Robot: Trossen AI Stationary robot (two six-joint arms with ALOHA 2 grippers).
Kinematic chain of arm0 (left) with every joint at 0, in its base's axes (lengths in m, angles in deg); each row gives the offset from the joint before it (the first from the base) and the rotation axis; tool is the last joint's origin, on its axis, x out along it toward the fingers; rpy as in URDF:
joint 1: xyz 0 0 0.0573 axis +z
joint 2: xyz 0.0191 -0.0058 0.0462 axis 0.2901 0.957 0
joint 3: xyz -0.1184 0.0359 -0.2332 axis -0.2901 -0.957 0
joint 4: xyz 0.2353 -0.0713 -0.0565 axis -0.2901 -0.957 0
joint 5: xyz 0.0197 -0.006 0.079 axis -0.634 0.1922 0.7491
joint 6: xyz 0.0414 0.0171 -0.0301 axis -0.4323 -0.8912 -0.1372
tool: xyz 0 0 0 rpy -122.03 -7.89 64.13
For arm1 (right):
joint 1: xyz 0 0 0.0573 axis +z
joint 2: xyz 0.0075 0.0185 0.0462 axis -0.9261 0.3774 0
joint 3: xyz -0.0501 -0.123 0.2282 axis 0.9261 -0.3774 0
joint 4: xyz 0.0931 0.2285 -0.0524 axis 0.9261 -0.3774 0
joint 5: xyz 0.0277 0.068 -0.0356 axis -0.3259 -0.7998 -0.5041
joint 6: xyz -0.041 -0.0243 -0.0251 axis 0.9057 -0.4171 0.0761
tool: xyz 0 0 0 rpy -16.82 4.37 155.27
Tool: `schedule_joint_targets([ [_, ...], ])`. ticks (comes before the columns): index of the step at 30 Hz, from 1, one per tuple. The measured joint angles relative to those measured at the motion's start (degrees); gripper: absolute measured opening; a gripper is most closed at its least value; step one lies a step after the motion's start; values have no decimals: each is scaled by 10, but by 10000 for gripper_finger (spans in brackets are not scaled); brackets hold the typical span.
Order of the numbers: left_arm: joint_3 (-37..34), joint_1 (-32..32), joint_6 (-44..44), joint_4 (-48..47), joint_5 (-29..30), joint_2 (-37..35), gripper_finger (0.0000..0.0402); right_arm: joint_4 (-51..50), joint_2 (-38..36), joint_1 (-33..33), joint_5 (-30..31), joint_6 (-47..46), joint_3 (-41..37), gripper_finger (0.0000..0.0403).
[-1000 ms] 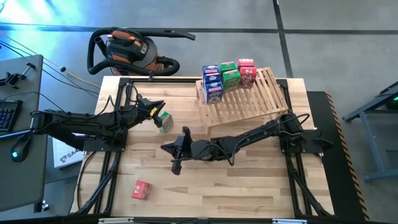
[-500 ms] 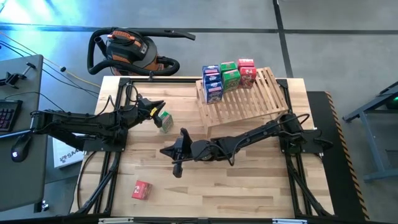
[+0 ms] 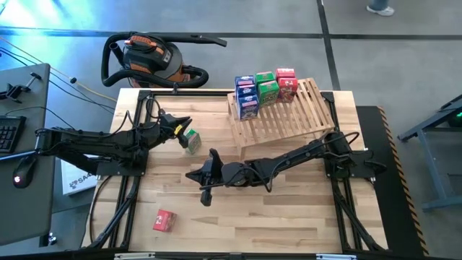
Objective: Stack cereal on shelf
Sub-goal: Put the green cereal box on the shelf aligned with the other green cereal boxes
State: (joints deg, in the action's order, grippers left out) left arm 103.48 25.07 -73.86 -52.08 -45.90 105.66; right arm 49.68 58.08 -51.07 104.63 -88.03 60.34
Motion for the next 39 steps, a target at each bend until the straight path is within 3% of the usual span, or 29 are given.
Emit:
schedule_joint_targets([
  [27,0,0,0,0,0,0,49,0,0,-1,0,5,0,0],
  [39,0,0,0,0,0,0,49,0,0,-3,-30,41,0,0],
])
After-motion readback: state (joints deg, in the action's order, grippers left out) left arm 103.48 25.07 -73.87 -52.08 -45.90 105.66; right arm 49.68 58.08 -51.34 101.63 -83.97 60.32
